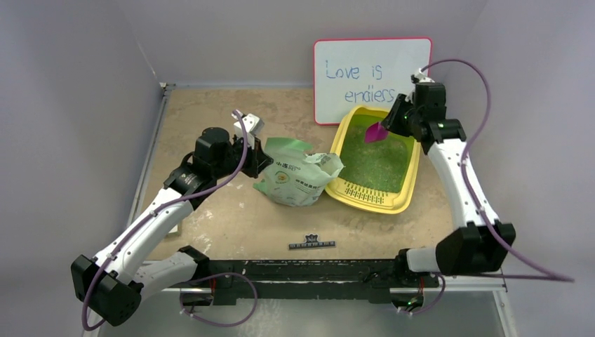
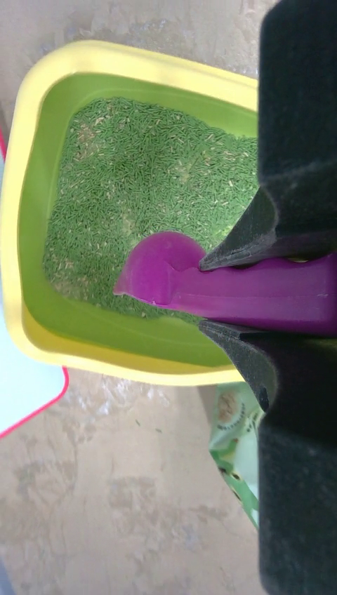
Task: Fill the litter box with clean litter
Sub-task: 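Pour the cat litter into the litter box, then scoop the cat litter from the cat litter bag.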
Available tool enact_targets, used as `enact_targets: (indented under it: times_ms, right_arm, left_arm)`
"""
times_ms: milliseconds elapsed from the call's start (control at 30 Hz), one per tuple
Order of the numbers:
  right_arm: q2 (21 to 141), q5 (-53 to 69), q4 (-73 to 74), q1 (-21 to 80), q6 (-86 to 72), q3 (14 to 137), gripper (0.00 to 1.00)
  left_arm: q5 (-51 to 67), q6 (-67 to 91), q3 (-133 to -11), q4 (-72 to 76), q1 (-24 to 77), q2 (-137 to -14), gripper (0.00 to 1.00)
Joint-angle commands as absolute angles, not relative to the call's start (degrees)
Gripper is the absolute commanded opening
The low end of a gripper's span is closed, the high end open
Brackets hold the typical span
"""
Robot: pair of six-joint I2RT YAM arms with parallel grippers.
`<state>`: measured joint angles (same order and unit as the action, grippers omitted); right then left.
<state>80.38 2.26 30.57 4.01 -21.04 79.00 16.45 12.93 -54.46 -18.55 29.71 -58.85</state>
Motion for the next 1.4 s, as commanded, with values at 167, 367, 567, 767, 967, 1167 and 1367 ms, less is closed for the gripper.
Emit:
enact_targets:
  times_ms: [167,367,567,767,967,1167,1367]
  right_arm:
    - [66.50,8.28,37.26,4.04,-22.04,76.30,0.00]
    - [62.65,16.13,40.38,4.04,-22.44,77.58,0.00]
    - [59.83,21.54,41.19,4.04,-25.00,77.79,0.00]
    - [58.10,27.26,37.07,4.04,-27.18,77.73,0.00]
    - [58.10,34.51,32.77,4.04,-30.29,76.47,0.00]
    - [59.35,39.37,34.49,4.04,-28.40,77.60,0.00]
    - [60.51,39.51,37.27,4.04,-26.90,78.73,0.00]
  left_arm:
    - [17.05,14.03,-55.34,-11.72,29.47,-58.13,0.00]
    - [17.11,14.83,-55.17,-11.34,29.53,-58.11,0.00]
    - [17.10,15.31,-55.03,-10.98,29.53,-58.29,0.00]
    - [16.98,15.37,-54.61,-11.02,29.51,-58.17,0.00]
    - [16.93,15.64,-54.58,-10.77,29.53,-58.01,0.00]
    - [17.01,15.64,-54.44,-10.73,29.53,-58.33,0.00]
    - [17.17,15.60,-54.47,-10.41,29.53,-58.75,0.00]
